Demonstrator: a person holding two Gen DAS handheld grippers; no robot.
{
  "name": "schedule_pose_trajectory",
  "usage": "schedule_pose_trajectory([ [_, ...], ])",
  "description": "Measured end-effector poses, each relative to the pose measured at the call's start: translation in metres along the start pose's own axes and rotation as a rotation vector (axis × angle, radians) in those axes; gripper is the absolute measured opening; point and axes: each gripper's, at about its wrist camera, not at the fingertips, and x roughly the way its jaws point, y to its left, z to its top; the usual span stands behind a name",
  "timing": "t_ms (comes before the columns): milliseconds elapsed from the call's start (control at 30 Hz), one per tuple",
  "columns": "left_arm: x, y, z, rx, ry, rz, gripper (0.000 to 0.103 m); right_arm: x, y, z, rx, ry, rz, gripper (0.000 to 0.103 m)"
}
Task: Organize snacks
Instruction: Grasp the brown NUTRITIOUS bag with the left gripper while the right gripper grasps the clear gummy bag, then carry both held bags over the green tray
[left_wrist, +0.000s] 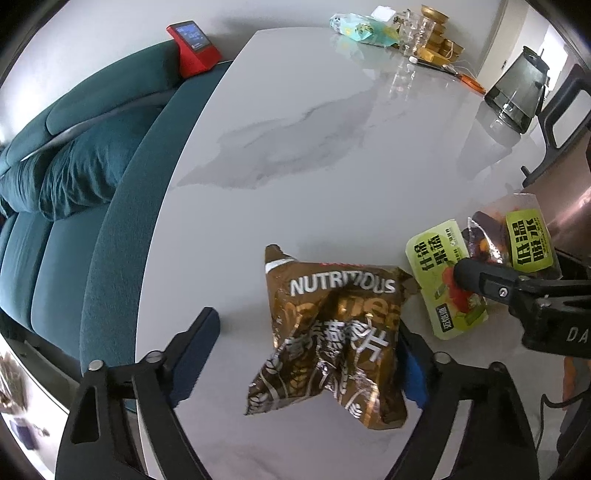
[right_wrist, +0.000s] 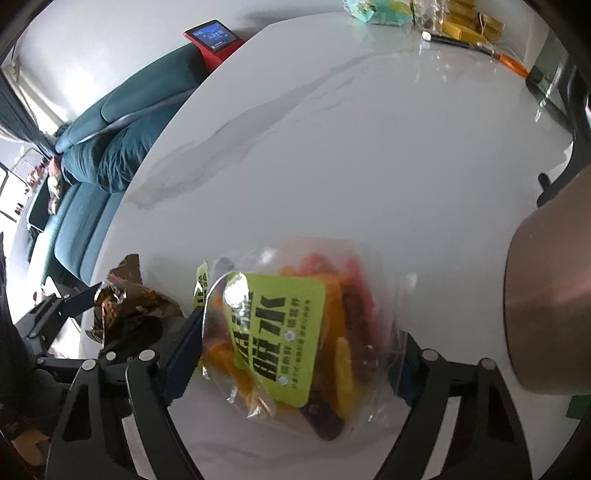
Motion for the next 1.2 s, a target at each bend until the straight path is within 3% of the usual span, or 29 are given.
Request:
schedule_pose_trajectory([
  [33, -0.001, -0.001, 0.0, 0.002, -0.004, -0.002, 0.073, -0.001, 0.001, 0.001, -0.005, -0.002, -0.002, 0.103],
  [100, -0.004, 0.0, -0.001, 0.002, -0.016, -0.01, 0.054, -0.002, 0.0, 0.0, -0.008, -0.007, 0.001, 0.103],
  [667, -0.014, -0.001, 0.0, 0.001, -0.023, -0.027, 0.049, -0.019, -0.003, -0.012, -0.006, -0.049, -0.001, 0.103],
  [1200, -0.05, -0.02, -0.026, 0.066, -0.036, -0.048, 0.049, -0.072, -0.027, -0.06, 0.063, -0.098, 0.016, 0.103],
])
